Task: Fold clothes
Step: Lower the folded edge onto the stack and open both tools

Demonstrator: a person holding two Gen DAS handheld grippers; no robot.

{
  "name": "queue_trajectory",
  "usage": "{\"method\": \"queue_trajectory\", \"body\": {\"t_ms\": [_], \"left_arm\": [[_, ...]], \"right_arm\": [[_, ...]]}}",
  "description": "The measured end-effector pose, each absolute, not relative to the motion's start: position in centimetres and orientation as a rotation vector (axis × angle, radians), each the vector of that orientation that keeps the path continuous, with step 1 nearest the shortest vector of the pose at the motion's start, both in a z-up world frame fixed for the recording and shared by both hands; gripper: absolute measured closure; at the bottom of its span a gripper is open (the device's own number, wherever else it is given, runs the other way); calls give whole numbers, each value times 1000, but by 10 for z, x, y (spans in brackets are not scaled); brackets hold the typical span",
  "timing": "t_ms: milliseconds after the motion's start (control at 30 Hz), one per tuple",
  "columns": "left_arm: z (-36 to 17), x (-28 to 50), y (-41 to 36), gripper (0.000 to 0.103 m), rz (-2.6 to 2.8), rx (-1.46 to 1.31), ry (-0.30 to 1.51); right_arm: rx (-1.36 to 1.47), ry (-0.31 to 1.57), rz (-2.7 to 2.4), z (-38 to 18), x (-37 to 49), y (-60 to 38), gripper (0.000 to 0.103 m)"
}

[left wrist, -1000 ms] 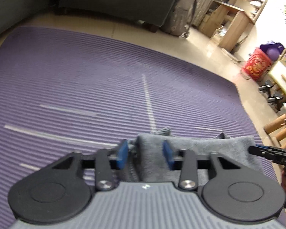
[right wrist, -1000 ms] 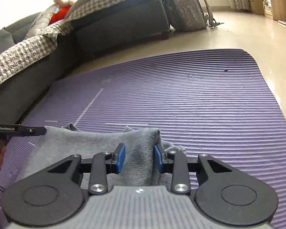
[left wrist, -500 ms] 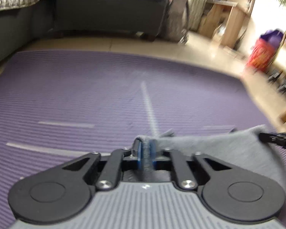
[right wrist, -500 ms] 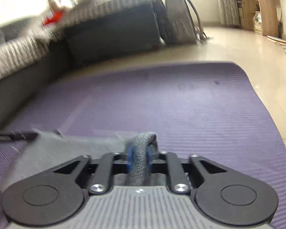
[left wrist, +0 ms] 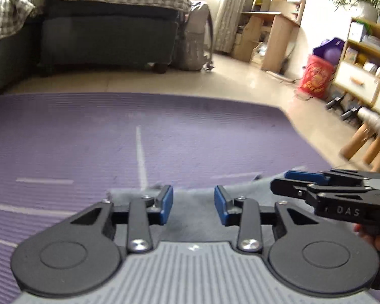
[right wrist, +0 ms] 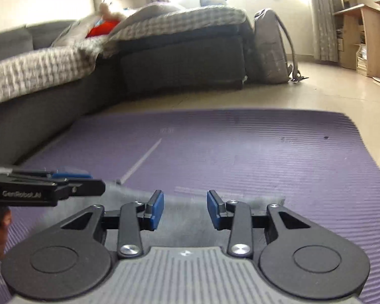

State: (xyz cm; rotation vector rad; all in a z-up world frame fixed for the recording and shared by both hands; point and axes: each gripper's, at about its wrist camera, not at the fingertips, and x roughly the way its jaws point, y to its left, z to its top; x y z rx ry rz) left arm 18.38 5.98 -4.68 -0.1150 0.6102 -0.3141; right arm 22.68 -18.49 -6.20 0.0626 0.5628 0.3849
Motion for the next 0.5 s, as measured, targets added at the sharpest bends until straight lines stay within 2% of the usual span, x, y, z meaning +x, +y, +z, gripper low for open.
{"method": "queue_trajectory", "body": {"t_ms": [233,400,467,500], "left_arm": [[-68,183,84,62,-258,-119,582],[-62,176,84,62,-231,-144,579],[-56,175,84,57,-220,-154,592],[-45,174,85,51,-208,-155,611]], "right_arm": [[139,551,269,-77,234,-222,65],[163,588,215,-80,233,-237,65],[161,601,209,-77,231,-239,64],[152,601,210,-70,229,-237,63]]}}
